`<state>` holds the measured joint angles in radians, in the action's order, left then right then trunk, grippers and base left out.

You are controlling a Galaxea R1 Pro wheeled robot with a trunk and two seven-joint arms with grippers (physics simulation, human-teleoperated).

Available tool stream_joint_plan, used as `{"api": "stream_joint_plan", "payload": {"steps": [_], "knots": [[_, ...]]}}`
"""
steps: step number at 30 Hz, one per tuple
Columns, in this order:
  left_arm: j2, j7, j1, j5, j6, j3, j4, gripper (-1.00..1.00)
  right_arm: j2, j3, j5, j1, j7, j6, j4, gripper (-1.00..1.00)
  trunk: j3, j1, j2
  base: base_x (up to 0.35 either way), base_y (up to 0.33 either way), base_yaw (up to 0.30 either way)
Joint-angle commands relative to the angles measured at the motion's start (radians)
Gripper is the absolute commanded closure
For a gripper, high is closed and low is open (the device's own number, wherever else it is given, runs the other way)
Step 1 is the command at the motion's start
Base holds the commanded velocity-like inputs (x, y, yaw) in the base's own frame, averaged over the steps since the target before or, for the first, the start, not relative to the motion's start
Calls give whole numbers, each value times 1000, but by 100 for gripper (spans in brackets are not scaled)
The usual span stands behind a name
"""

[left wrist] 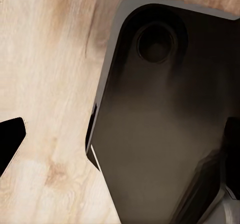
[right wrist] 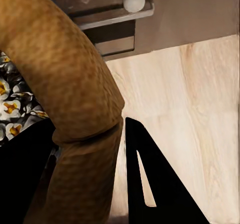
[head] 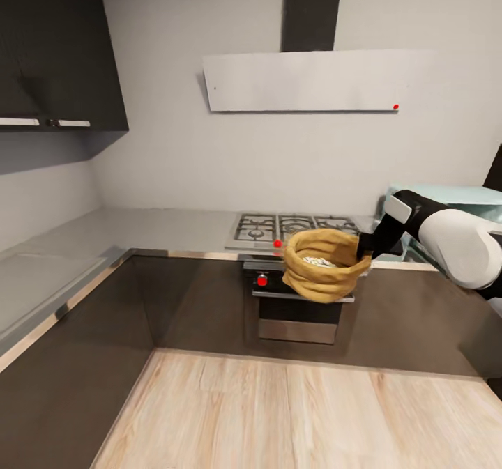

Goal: In the kitchen, take the popcorn bag from the countertop, put it into the microwave, and heat it until the popcorn is cooked so the cooked popcorn ends up inside the bag.

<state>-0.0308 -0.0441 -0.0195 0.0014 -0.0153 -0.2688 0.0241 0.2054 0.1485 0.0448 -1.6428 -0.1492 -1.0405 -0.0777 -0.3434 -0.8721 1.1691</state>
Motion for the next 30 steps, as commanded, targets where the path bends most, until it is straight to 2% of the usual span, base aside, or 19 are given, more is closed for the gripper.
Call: {"api": "stream_joint_plan", "payload": {"steps": [1,9,30], "knots": [[0,-2,0,0,-2,-3,1,-100,1,8,6,-2,-10,1,-2,100,-1,0,1,-282,119,-296],[0,-2,0,0,-1,-2,1,-100,7,8,6,-2,-10,1,-2,100,-1,0,1,-225,99,-296],[0,-2,0,0,-2,-3,0,-100,9,8,6,-2,-10,1,-2,100,-1,0,1,-4,2,-296]]}}
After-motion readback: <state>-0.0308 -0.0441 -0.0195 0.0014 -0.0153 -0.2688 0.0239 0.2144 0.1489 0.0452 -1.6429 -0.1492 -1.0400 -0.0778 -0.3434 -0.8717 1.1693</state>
